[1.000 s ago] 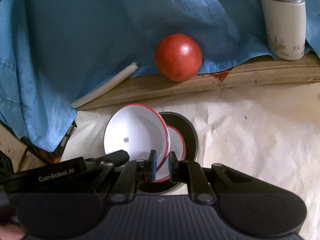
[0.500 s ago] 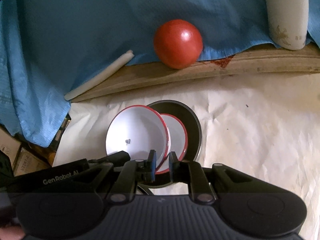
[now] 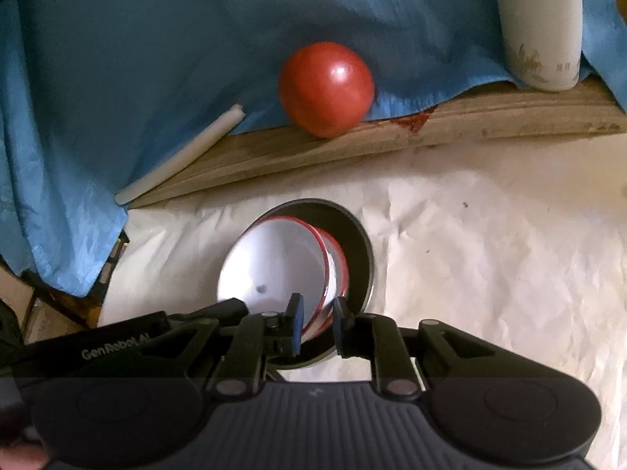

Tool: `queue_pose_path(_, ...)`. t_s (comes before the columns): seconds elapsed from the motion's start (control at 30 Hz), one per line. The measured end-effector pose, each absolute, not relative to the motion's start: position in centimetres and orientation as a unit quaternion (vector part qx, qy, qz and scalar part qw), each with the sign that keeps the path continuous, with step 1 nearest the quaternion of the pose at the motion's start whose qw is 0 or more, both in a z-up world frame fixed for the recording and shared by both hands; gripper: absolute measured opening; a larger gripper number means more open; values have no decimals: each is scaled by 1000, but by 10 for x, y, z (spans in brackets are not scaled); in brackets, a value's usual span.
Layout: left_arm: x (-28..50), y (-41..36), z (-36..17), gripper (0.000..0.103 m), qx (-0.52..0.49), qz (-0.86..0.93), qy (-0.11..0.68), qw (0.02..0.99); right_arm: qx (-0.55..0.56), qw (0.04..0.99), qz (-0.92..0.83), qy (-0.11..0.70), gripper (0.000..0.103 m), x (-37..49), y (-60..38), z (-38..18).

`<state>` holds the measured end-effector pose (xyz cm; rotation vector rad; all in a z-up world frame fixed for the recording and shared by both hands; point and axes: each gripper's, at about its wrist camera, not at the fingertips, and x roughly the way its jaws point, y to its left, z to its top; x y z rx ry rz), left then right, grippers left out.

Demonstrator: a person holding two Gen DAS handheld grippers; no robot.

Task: Organize plates and bowls
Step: 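Carry the second white bowl with both tools and lower it into the nested bowls, then open both tools to release the second white bowl on the bowl stack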

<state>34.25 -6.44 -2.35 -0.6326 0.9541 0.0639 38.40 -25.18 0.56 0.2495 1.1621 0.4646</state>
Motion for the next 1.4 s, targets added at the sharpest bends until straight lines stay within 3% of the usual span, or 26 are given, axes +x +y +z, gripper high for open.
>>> queue_pose_path(0.43, 344, -61, -21, 17, -302, 43, 452, 838, 83, 816, 226, 526, 27, 381, -245, 10)
queue_pose_path(0.67, 340, -52, -17, 27, -308, 56, 445, 839, 85, 830, 227, 502, 53, 378, -255, 20)
queue_pose_path(0.77, 339, -46, -15, 35, -307, 63, 440, 841, 89, 835, 224, 494, 66, 377, -259, 23)
queue_pose_path(0.9, 337, -36, -12, 61, -308, 76, 435, 843, 98, 841, 216, 486, 86, 376, -265, 25)
queue_pose_path(1.0, 335, -30, -10, 78, -308, 89, 433, 842, 109, 842, 210, 485, 91, 377, -270, 27)
queue_pose_path(1.1, 336, -25, -10, 82, -310, 97, 433, 841, 117, 845, 200, 483, 97, 378, -274, 27)
queue_pose_path(1.23, 336, -19, -12, 98, -314, 103, 435, 837, 117, 852, 176, 478, 102, 379, -280, 26)
queue_pose_path(1.4, 335, -14, -16, 102, -288, 106, 440, 844, 105, 859, 137, 483, 103, 381, -288, 22)
